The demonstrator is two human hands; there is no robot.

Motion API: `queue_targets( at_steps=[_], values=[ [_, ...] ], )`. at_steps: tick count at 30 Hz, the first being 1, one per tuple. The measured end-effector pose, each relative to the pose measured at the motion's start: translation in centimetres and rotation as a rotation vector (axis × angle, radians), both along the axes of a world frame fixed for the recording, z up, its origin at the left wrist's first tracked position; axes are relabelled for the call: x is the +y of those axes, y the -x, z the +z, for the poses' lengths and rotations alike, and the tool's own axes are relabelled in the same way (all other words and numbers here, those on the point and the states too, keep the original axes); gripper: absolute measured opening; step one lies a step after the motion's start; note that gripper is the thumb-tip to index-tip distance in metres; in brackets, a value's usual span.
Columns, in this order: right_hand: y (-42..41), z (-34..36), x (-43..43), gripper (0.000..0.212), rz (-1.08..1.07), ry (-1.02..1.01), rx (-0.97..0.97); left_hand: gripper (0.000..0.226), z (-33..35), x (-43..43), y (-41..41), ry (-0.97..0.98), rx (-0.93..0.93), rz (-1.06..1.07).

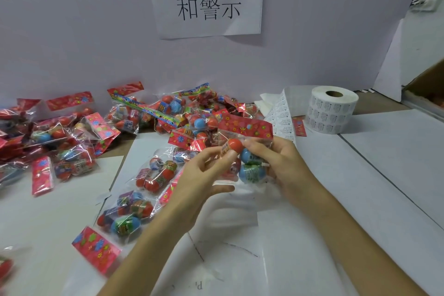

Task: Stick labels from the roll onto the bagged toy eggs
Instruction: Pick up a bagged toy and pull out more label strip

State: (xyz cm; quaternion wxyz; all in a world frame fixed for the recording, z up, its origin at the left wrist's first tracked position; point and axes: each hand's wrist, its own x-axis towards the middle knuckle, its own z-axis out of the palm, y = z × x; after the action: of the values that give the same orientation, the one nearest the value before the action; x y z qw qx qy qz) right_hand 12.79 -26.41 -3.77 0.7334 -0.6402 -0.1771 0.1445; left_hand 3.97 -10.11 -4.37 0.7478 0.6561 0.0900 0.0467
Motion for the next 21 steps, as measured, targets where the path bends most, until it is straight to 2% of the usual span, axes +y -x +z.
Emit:
queue_targets(
  at_steps=[3,6,10,13,18,21],
  values=[
    [0.26,0.05,0.06,0.033,0.000,0.039,-0.021,0.041,-0.14,-0.06,0.04,-0.072,-0.049,-0.005],
    [0.45,0.06,0.22,0.025,-0.026,0.067,-0.025,0.037,-0.17,0.15,-0.03,-0.039,-0.060,0.015],
    [0.68,0.26,0.28,0.017,-0.023,0.083,-0.039,0.022,-0.07,0.24,-0.08,-0.034,-0.035,0.039],
    [0.73,0.45,0.25,0.017,0.016,0.097,-0.040,0.014,-0.28,0.23,-0.22,-0.031,-0.025,0.098],
    [0.66,0.57,-0.02,0.009,0.033,0.123,-0.019,0.020,-0.22,0.27,-0.20,-0.012,-0.026,0.094],
    [0.60,0.53,-0.16,0.008,0.024,0.098,-0.026,0.026,-0.16,0.27,-0.08,-0.053,-0.035,0.024]
  ],
)
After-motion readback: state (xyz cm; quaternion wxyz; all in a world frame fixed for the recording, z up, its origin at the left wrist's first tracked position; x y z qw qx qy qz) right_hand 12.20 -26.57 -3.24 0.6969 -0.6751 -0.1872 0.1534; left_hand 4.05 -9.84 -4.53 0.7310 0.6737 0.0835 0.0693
